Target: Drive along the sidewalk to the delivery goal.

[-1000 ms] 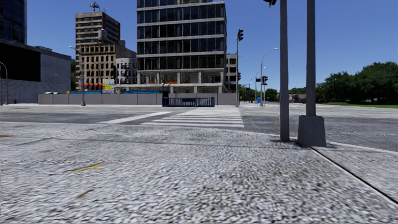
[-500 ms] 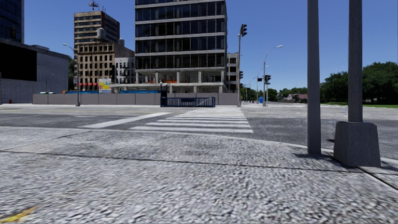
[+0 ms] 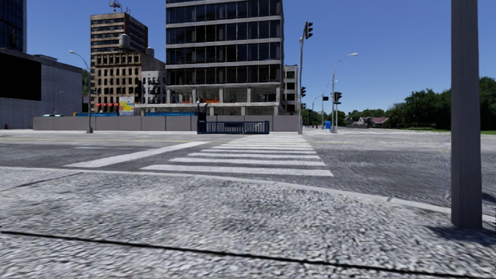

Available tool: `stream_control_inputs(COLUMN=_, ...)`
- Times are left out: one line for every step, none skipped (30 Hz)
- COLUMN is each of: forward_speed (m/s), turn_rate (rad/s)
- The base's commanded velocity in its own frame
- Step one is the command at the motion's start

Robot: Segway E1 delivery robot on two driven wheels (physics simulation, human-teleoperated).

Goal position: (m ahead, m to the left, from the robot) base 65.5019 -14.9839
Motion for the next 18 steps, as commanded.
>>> stream_control_inputs(forward_speed=2.00, turn_rate=-0.10)
stream_control_inputs(forward_speed=2.00, turn_rate=-0.15)
stream_control_inputs(forward_speed=2.00, turn_rate=-0.17)
stream_control_inputs(forward_speed=2.00, turn_rate=-0.17)
stream_control_inputs(forward_speed=2.00, turn_rate=-0.18)
stream_control_inputs(forward_speed=2.00, turn_rate=-0.21)
stream_control_inputs(forward_speed=2.00, turn_rate=-0.23)
stream_control_inputs(forward_speed=2.00, turn_rate=-0.24)
stream_control_inputs(forward_speed=2.00, turn_rate=-0.24)
stream_control_inputs(forward_speed=2.00, turn_rate=-0.24)
stream_control_inputs(forward_speed=2.00, turn_rate=-0.24)
stream_control_inputs(forward_speed=2.00, turn_rate=-0.24)
stream_control_inputs(forward_speed=2.00, turn_rate=-0.24)
stream_control_inputs(forward_speed=2.00, turn_rate=-0.24)
stream_control_inputs(forward_speed=2.00, turn_rate=-0.24)
stream_control_inputs(forward_speed=2.00, turn_rate=-0.24)
stream_control_inputs(forward_speed=2.00, turn_rate=-0.24)
stream_control_inputs(forward_speed=2.00, turn_rate=-0.24)
